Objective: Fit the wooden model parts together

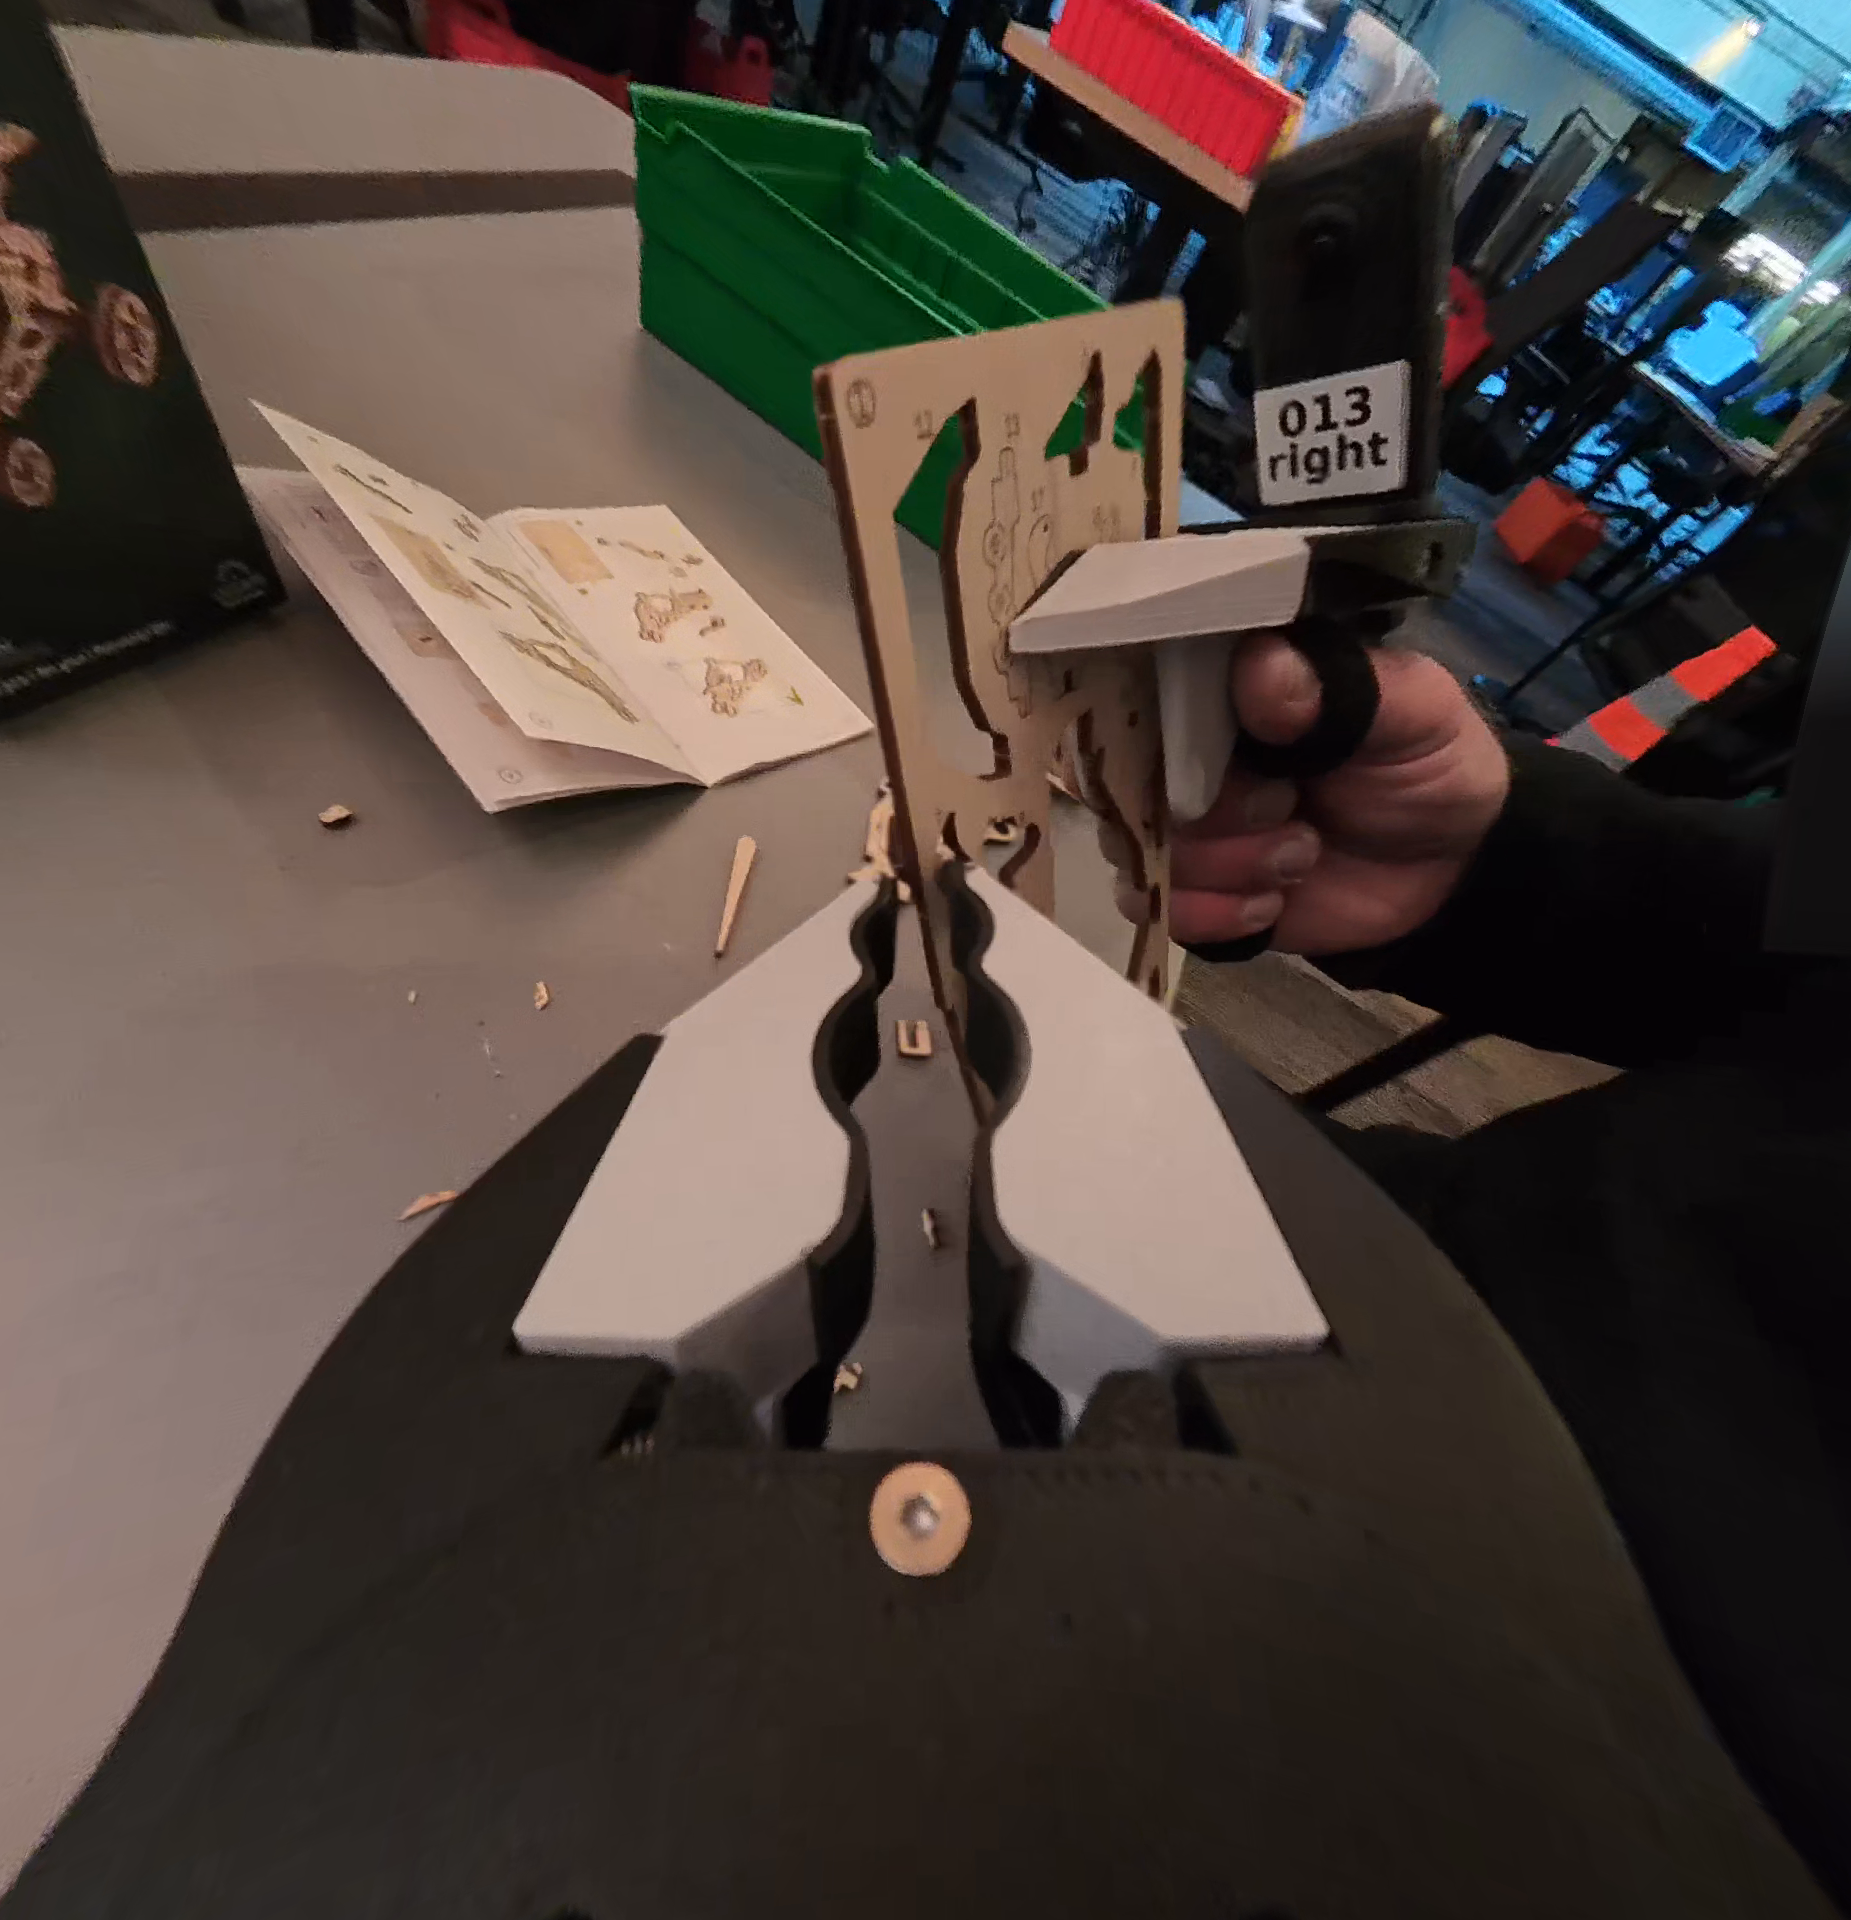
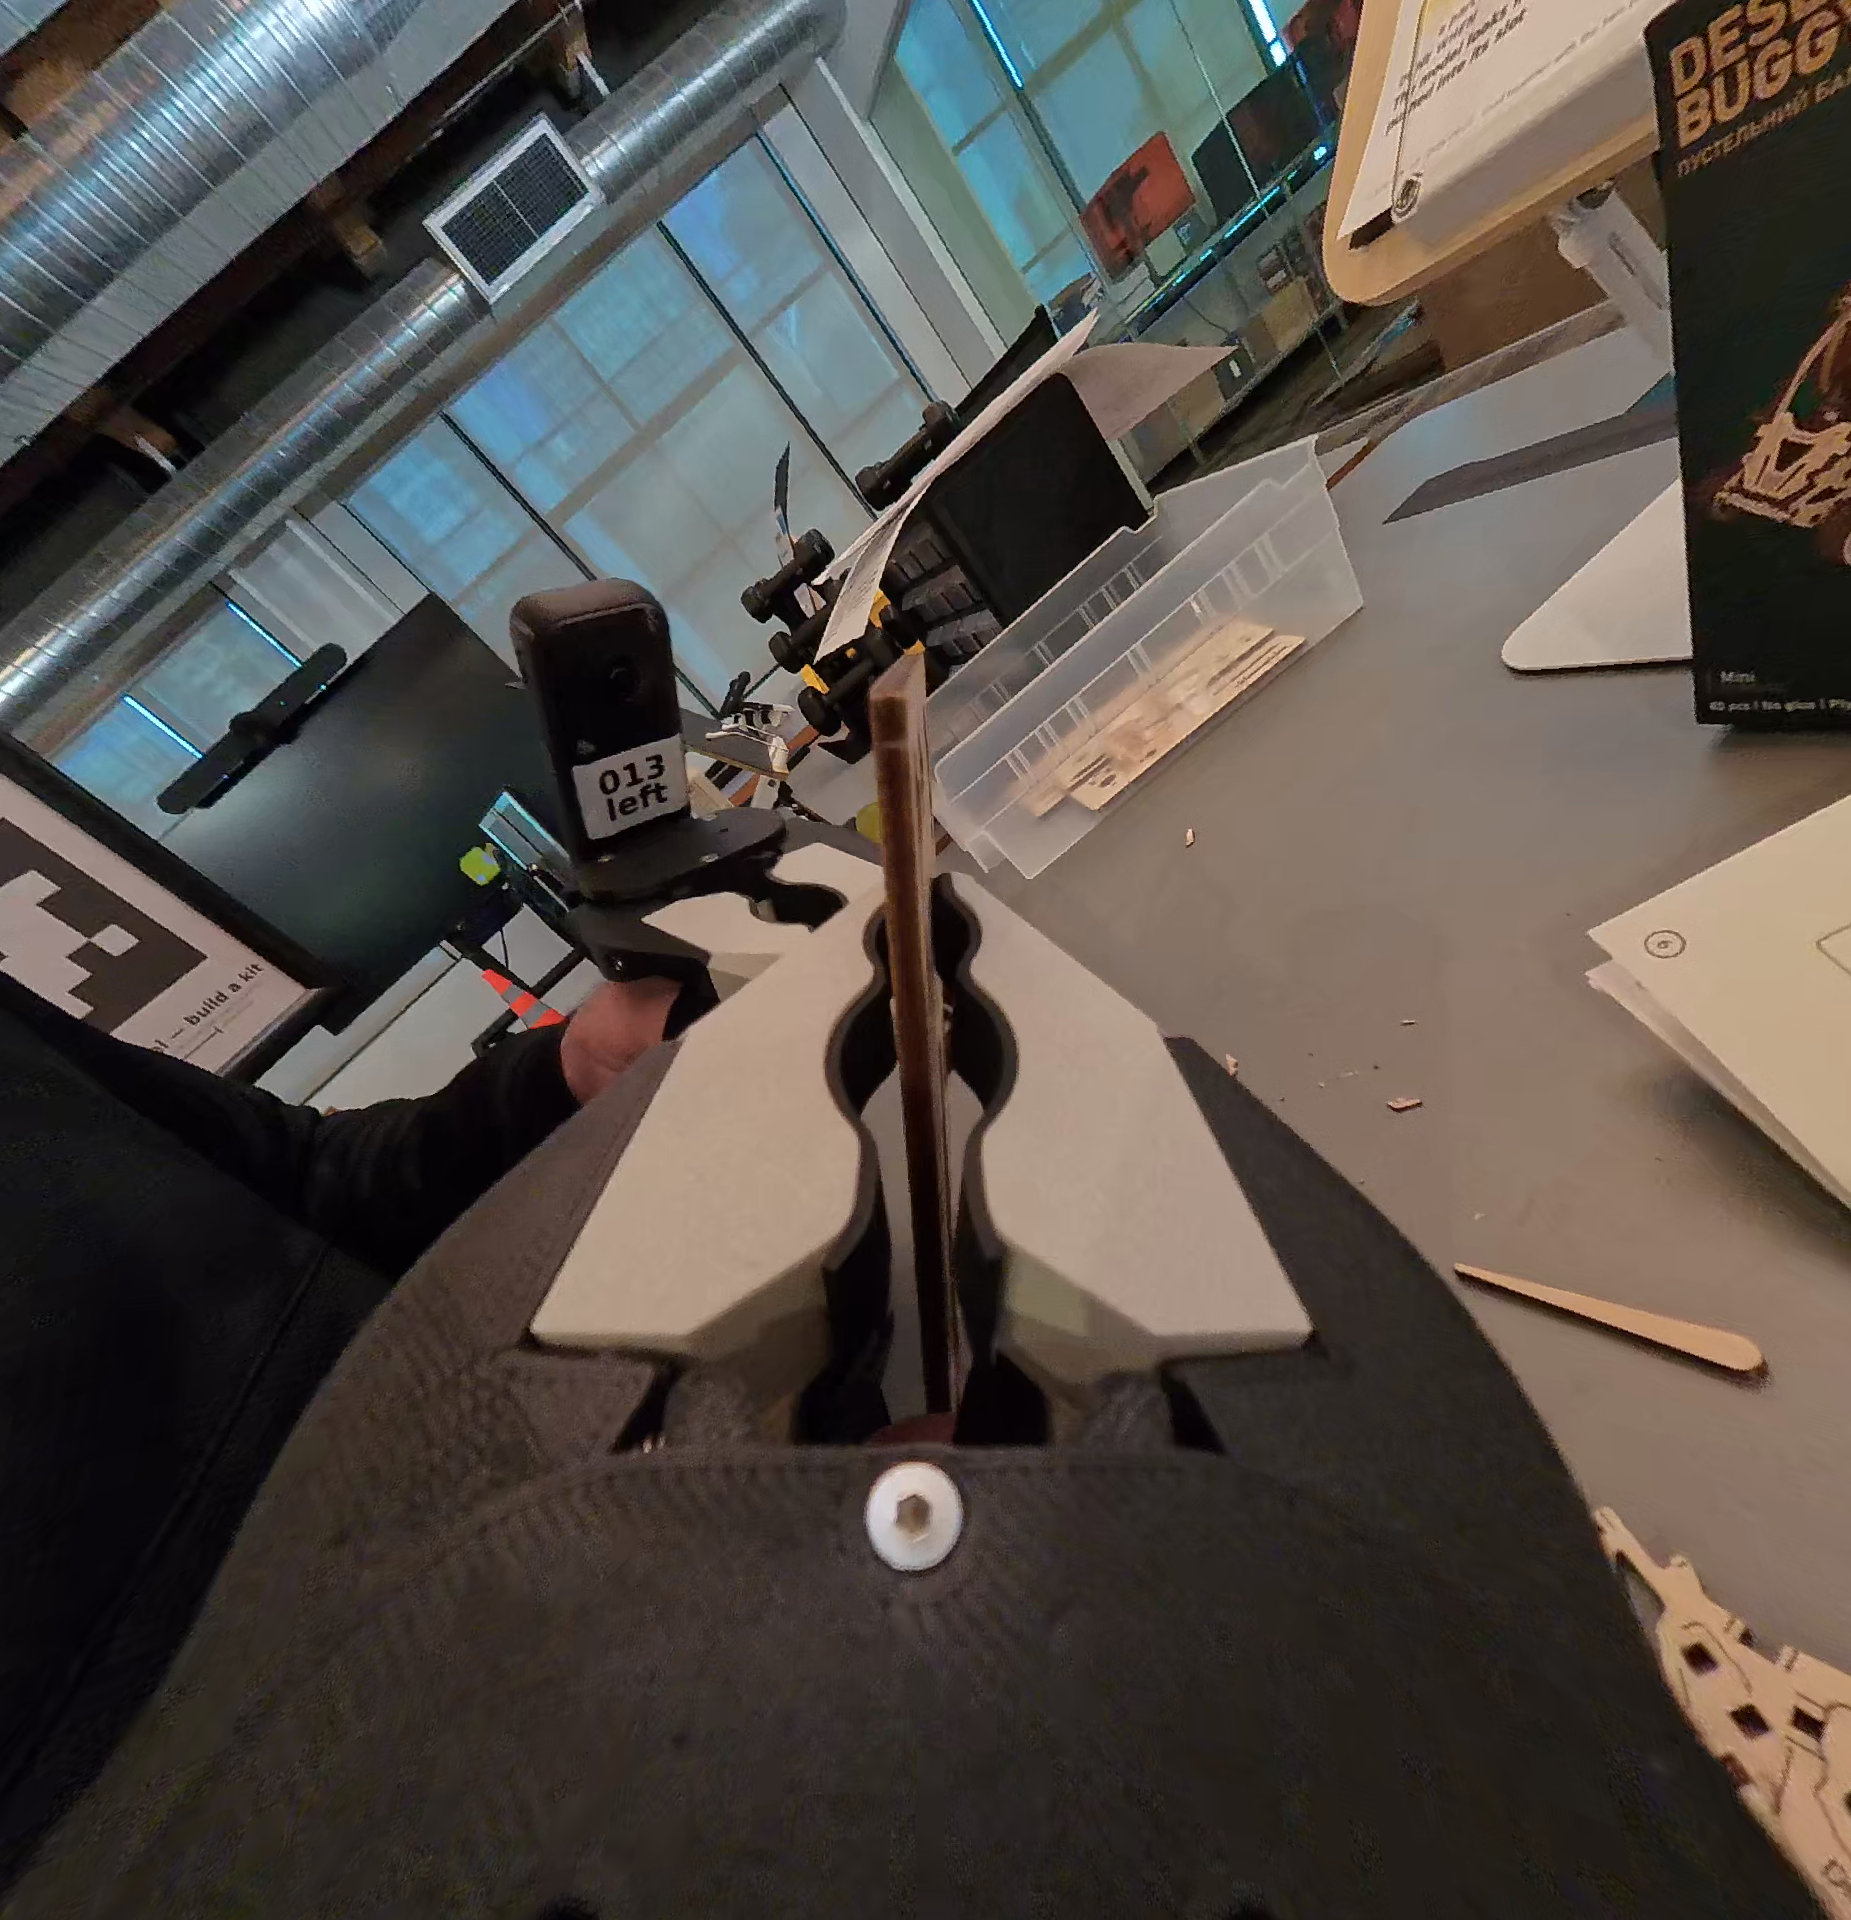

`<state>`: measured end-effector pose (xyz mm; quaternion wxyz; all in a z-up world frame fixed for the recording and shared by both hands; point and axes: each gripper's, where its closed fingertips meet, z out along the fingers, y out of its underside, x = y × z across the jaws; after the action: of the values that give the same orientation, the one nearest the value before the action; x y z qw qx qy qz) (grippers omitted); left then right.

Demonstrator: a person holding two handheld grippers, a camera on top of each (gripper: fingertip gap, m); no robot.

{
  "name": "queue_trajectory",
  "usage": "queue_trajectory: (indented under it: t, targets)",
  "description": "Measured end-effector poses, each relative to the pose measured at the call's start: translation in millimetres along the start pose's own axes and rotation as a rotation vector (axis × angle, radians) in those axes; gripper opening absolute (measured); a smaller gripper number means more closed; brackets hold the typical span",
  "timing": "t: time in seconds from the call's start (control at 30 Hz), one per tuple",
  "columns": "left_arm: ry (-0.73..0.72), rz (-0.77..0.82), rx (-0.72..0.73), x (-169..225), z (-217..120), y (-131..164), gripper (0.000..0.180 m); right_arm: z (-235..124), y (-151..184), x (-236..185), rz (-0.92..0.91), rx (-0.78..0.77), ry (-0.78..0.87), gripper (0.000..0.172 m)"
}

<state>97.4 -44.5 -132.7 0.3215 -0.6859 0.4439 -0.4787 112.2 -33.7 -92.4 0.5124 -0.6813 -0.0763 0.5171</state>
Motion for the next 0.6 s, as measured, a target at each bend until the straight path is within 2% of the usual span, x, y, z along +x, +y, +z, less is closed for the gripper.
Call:
queue_trajectory:
  t: [0.07, 0.17, 0.47, 0.6]
  targets:
    - [0.034, -0.027, 0.012, 2, -2, -1, 0.008, -1, -1, -2, 0.003, 0.006, -0.012, 0.001]
    - [0.012, -0.012, 0.001, 0, -2, 1, 0.004, 0, 2, -3, -0.004, -0.007, -0.011, 0.002]
    - [-0.124, 0.004, -0.004, -13, -2, 2, 0.003, 8, 8, -9, -0.158, -0.046, 0.04, 0.003]
    - [-0.047, 0.081, 0.129, -5, -12, -12, 0.003, 11, 3, -28, -0.295, -0.071, 0.033, 0.015]
